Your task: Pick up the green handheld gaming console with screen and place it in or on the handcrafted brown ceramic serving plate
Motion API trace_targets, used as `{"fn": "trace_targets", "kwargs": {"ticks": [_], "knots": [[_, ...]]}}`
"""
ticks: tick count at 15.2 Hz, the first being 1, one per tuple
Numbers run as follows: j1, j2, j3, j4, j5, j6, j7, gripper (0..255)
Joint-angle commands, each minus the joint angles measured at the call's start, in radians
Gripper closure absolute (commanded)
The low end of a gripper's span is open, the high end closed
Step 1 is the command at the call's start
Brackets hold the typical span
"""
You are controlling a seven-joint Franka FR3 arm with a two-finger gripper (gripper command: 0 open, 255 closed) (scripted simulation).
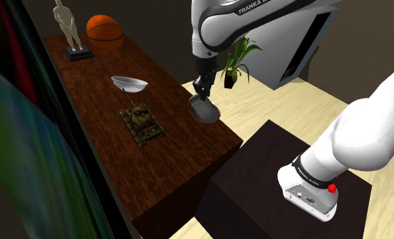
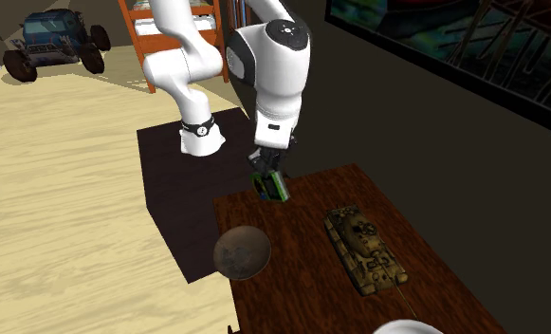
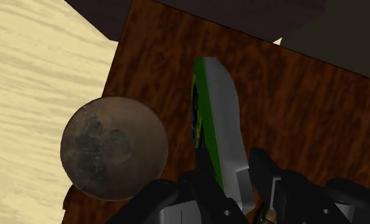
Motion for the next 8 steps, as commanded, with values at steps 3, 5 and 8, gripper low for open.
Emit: {"fn": "trace_targets", "kwargs": {"ticks": [3, 5, 8], "knots": [[-0.053, -0.007, -0.055, 0.010, -0.022, -0.017, -0.097, 255], [-0.077, -0.003, -0.081, 0.024, -0.033, -0.028, -0.142, 255], [-0.114, 0.008, -0.119, 0.053, -0.049, -0.044, -0.209, 255]]}}
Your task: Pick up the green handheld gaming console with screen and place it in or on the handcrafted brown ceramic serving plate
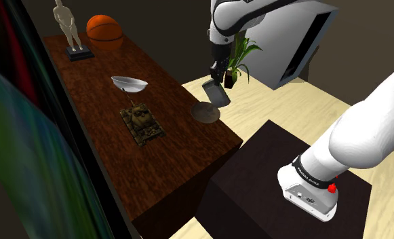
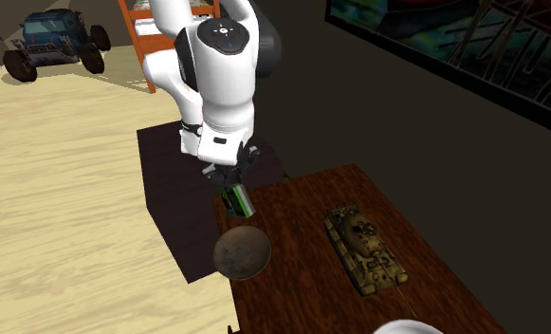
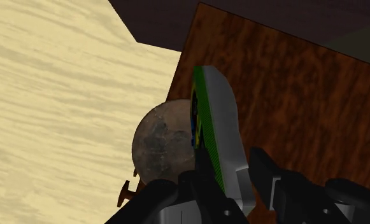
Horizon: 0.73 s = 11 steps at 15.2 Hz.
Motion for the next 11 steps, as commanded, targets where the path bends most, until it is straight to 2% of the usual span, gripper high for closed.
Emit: {"fn": "trace_targets", "kwargs": {"ticks": [1, 11], "knots": [[-0.018, 0.009, -0.019, 0.016, -0.008, -0.007, -0.034, 255], [-0.018, 0.082, -0.019, -0.042, -0.013, 0.125, -0.028, 255]]}}
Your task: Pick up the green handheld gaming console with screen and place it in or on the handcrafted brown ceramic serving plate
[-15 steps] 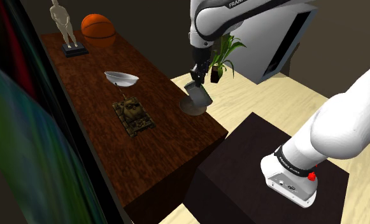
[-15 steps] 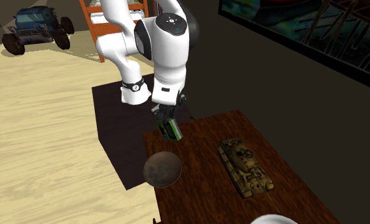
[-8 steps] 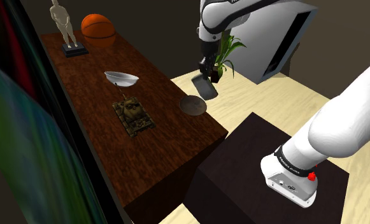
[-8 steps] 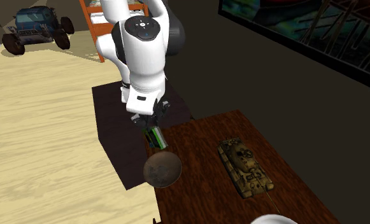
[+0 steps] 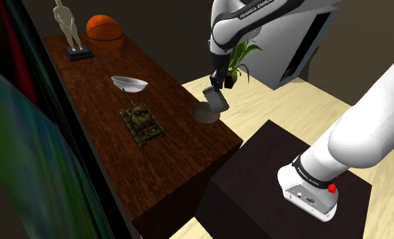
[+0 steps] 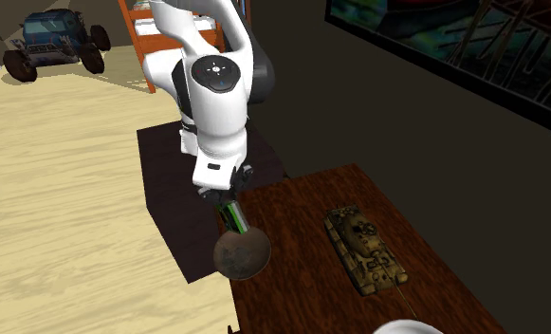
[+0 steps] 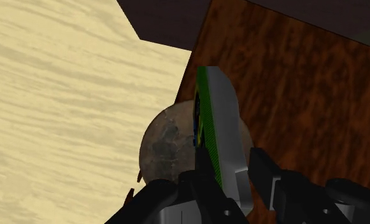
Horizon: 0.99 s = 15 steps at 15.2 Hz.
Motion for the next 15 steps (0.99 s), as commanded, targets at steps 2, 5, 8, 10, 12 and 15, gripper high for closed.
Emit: {"fn": "trace_targets", "kwargs": {"ticks": [2, 5, 8, 10, 12, 15], "knots": [[-0.001, 0.022, -0.001, -0.016, -0.002, 0.039, 0.001, 255], [-0.001, 0.049, -0.001, -0.028, -0.004, 0.078, 0.003, 255], [0.000, 0.078, -0.001, -0.038, -0.007, 0.117, 0.006, 255], [0.000, 0.098, -0.002, -0.044, -0.009, 0.142, 0.008, 255], [0.000, 0.118, -0.002, -0.048, -0.010, 0.167, 0.009, 255], [0.000, 0.118, -0.002, -0.049, -0.010, 0.167, 0.009, 255]]}}
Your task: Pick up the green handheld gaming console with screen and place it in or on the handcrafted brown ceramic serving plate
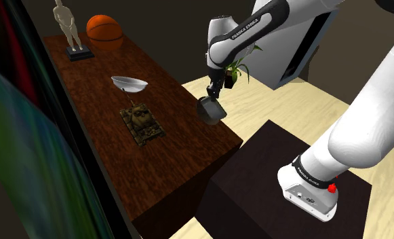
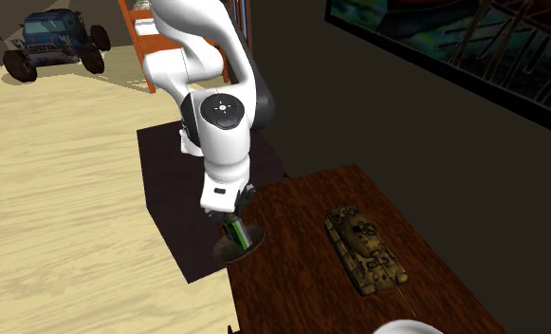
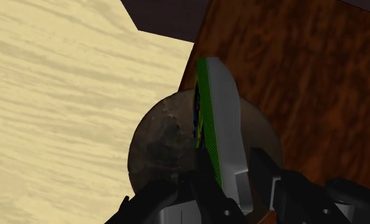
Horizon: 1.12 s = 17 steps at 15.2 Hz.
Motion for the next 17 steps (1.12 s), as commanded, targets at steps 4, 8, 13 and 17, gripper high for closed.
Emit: {"fn": "trace_targets", "kwargs": {"ticks": [4, 8, 13, 17], "knots": [[-0.001, 0.009, -0.001, -0.007, -0.001, 0.001, -0.002, 255], [0.000, 0.005, 0.000, -0.014, -0.001, 0.003, 0.001, 0], [-0.001, -0.046, 0.001, 0.038, 0.006, -0.100, -0.006, 0], [0.000, -0.059, 0.002, 0.053, 0.007, -0.126, -0.006, 0]]}}
